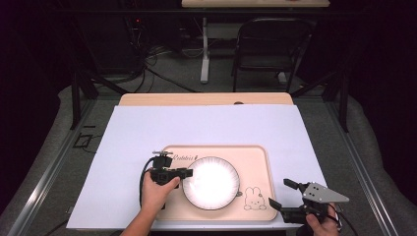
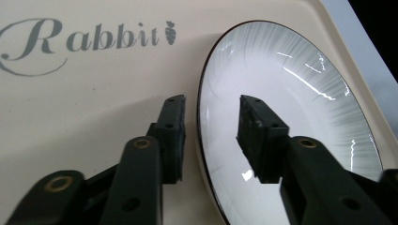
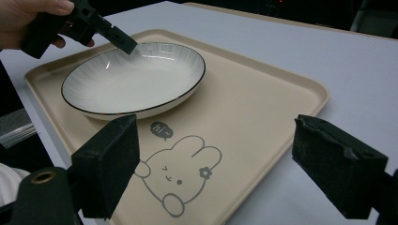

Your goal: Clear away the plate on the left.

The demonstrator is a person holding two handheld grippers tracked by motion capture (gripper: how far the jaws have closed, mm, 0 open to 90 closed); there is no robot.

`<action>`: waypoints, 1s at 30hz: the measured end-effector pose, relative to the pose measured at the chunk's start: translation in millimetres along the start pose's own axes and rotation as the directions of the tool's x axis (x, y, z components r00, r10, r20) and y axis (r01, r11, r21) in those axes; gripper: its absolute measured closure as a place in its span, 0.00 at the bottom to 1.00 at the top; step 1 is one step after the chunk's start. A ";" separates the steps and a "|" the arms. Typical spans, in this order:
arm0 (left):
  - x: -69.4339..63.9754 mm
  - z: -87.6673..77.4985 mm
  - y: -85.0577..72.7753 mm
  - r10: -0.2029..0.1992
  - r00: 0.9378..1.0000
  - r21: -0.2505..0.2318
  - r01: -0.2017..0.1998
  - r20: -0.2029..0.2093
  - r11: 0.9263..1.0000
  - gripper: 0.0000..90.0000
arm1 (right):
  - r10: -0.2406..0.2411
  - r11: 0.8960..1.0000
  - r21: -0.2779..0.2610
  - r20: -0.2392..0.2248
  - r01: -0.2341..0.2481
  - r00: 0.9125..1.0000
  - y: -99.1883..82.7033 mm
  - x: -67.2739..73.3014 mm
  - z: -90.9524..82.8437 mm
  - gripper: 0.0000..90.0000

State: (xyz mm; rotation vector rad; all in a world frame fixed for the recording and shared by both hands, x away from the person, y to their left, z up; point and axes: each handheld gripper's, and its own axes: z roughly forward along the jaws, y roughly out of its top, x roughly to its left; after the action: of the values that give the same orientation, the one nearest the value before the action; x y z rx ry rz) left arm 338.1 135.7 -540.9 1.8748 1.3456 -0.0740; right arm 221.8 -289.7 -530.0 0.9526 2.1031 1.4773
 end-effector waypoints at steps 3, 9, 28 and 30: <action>-4.9 0.8 0.6 0.059 0.998 -0.013 -0.059 -0.027 0.998 0.56 | 0.000 1.000 0.001 0.000 0.000 1.000 0.0 0.0 0.1 0.17; -14.9 -0.4 2.2 0.137 0.987 -0.033 -0.140 -0.078 0.990 0.46 | 0.001 1.000 0.001 0.000 -0.001 1.000 0.0 -0.1 0.1 0.17; -11.2 -41.3 6.4 0.192 0.962 -0.121 -0.217 -0.192 0.969 0.42 | 0.002 1.000 0.001 0.001 -0.002 1.000 0.0 -0.2 0.1 0.17; -6.5 -49.0 5.3 0.181 0.962 -0.133 -0.211 -0.206 0.968 0.42 | 0.003 1.000 0.000 0.001 -0.003 1.000 0.0 -0.4 0.0 0.17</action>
State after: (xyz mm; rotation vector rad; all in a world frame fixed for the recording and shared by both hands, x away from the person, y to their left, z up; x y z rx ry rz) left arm 320.6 161.1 -502.0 1.9098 1.2447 0.3121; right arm 222.0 -290.0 -530.1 0.9565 2.1024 1.4776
